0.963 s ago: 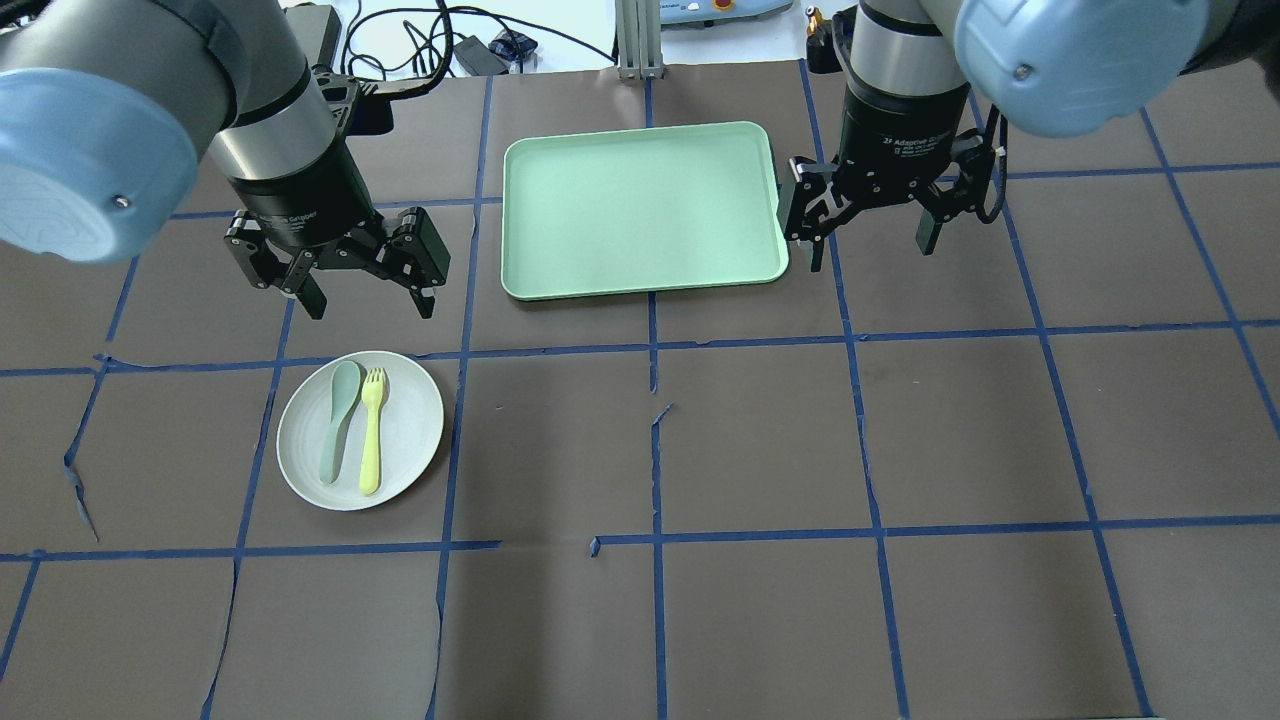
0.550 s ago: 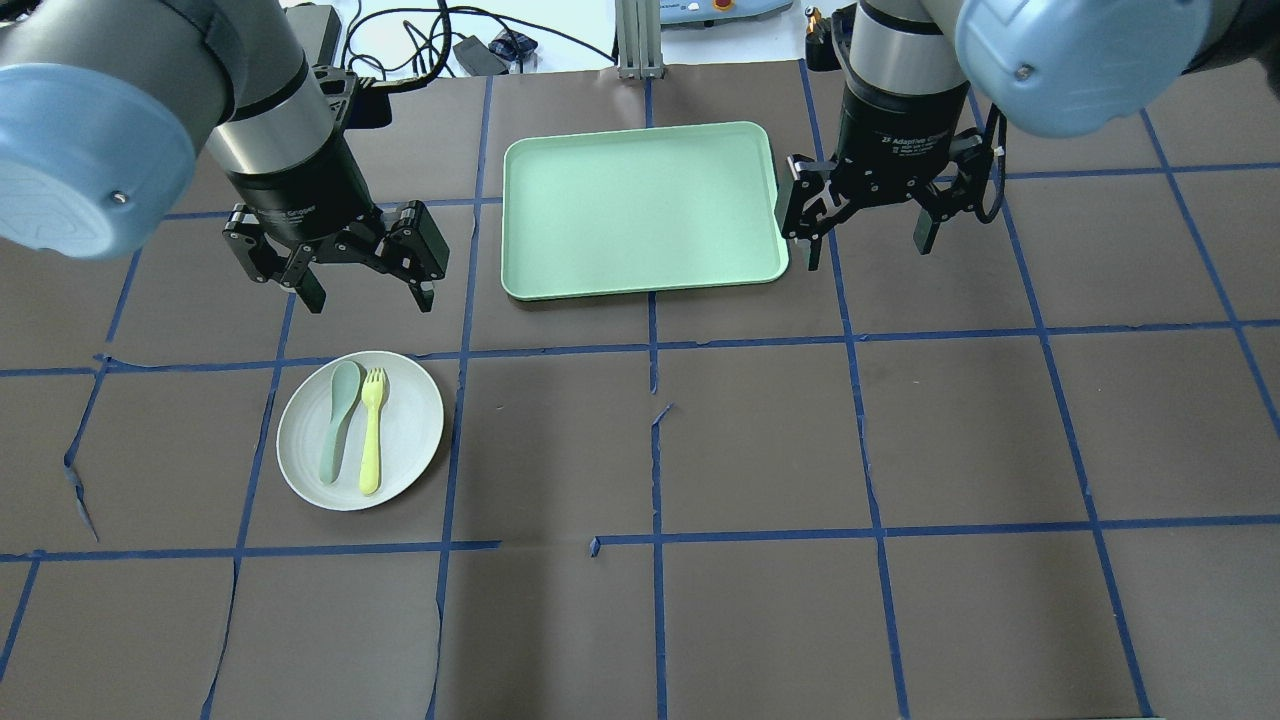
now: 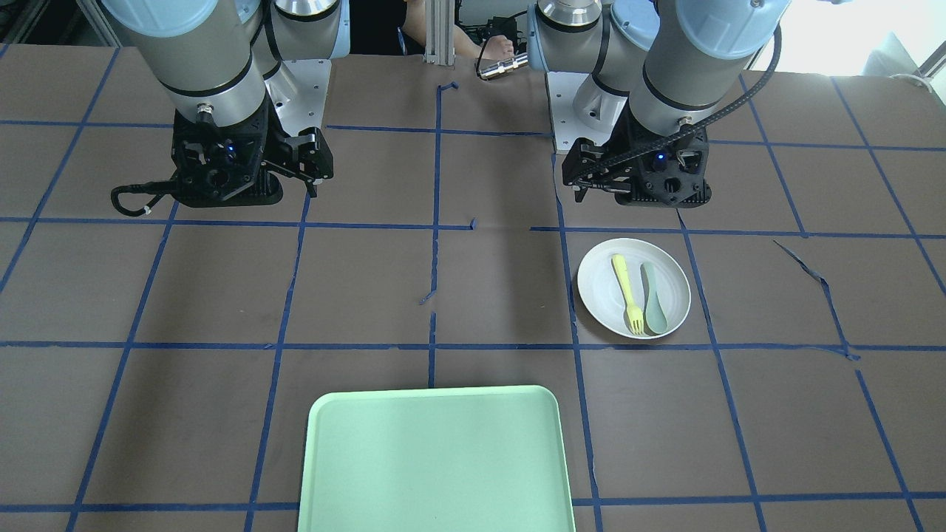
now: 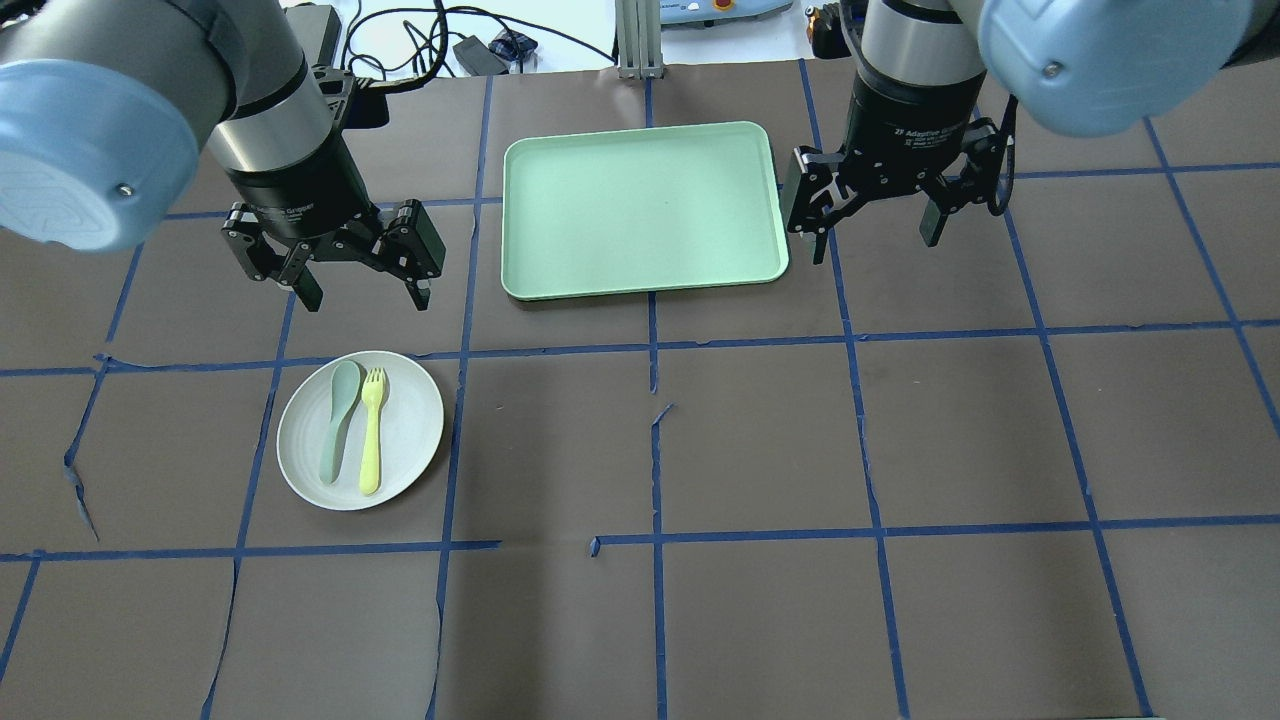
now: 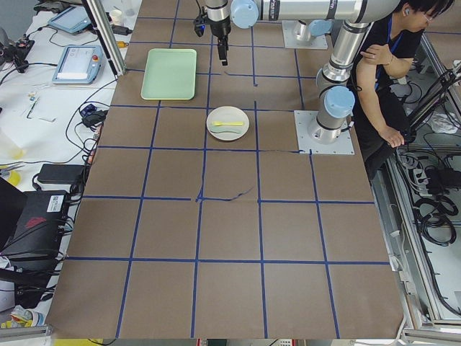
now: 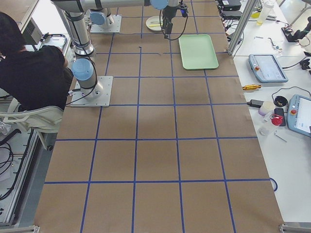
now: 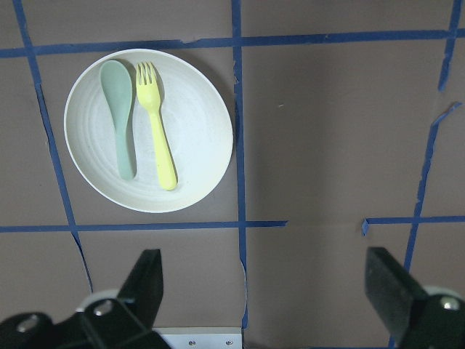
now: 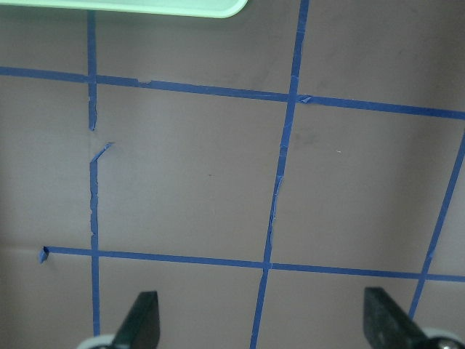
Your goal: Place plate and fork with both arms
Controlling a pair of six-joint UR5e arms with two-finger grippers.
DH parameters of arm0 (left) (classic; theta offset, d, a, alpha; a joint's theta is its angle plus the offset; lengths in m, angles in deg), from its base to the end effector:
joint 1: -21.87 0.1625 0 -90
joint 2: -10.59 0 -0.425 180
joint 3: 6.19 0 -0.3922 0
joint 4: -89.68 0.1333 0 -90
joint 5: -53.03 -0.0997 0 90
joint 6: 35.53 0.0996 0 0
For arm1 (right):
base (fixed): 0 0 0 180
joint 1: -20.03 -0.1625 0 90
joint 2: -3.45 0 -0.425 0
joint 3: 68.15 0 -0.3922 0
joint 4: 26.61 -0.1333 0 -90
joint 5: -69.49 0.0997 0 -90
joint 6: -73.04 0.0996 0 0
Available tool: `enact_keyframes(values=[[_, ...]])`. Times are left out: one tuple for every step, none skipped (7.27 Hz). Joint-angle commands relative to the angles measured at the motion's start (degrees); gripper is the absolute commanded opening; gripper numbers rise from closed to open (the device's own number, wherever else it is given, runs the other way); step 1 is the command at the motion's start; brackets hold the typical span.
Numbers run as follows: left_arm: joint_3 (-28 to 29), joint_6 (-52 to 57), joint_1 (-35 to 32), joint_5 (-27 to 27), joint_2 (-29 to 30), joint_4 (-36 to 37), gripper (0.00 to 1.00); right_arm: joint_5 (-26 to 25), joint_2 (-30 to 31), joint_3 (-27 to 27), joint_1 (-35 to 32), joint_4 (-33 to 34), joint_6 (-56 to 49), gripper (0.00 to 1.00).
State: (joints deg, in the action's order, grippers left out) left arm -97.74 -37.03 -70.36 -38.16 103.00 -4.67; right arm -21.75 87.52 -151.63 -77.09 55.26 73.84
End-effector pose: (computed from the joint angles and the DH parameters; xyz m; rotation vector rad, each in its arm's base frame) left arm -0.1503 -0.4879 0.4471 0.0221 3.1080 0.2246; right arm 0.1948 -0.5016 0.4775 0.1733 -3.0996 -0.2018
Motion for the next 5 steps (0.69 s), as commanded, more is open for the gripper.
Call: enact_keyframes(values=[[-0.21, 0.00, 0.03, 0.22, 0.14, 0.05, 1.00, 0.01, 0.13, -0.01, -0.08, 0.04, -0.01, 1.00], [-0.56, 0.00, 0.03, 0.14, 0.14, 0.05, 1.00, 0.01, -0.04, -0.10, -0.08, 0.04, 0.16, 1.00], [-0.57, 0.00, 0.03, 0.40, 0.23, 0.05, 1.00, 0.01, -0.31, -0.01, -0.08, 0.04, 0.17, 1.00], [-0.57, 0.00, -0.06, 0.75, 0.49, 0.05, 1.00, -0.08, -0.40, -0.10, -0.08, 0.04, 0.17, 1.00], [-0.57, -0.17, -0.06, 0.67, 0.58, 0.14, 1.00, -0.08, -0.48, -0.10, 0.00, 0.04, 0.08, 1.00]])
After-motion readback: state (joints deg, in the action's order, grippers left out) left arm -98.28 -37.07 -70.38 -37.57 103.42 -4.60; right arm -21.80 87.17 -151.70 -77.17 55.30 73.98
